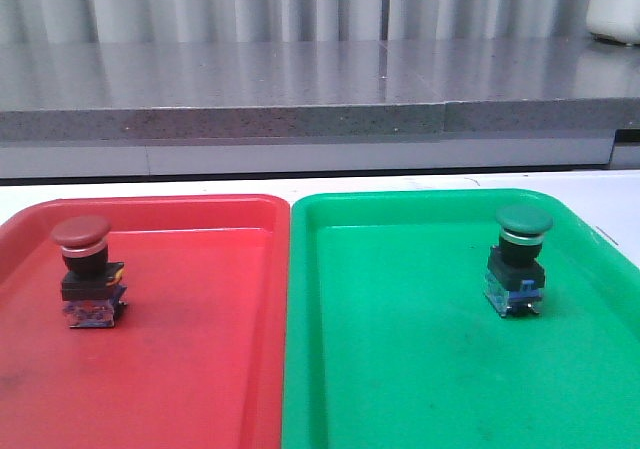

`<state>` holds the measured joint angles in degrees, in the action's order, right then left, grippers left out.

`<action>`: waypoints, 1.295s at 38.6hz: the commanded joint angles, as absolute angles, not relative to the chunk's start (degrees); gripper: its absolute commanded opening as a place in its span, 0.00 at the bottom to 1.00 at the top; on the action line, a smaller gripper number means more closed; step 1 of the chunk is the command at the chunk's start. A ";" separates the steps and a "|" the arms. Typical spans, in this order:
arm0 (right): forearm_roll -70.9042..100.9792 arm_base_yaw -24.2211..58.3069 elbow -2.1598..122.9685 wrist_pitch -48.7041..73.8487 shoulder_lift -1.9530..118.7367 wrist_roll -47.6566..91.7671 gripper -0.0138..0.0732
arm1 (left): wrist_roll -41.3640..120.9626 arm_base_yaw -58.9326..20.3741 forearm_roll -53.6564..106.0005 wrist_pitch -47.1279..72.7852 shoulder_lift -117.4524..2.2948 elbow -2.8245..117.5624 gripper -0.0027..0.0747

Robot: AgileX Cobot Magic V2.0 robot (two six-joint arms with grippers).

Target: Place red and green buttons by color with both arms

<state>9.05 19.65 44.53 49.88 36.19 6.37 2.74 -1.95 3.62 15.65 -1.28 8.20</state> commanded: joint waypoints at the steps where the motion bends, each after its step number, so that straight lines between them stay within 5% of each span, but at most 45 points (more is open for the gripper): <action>1: 8.85 19.63 45.96 46.58 36.09 6.36 0.09 | 2.48 0.33 3.80 6.95 1.51 5.46 0.01; 8: 8.85 19.63 45.96 46.59 36.14 6.36 0.09 | 2.48 0.77 4.31 -2.51 1.36 -1.82 0.01; 50: 8.85 19.63 45.96 46.59 36.14 6.36 0.09 | 2.48 1.06 4.64 -2.36 1.25 -1.61 0.01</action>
<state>9.05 19.65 44.44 49.88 36.19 6.37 2.74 1.11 4.09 2.63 0.31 -0.25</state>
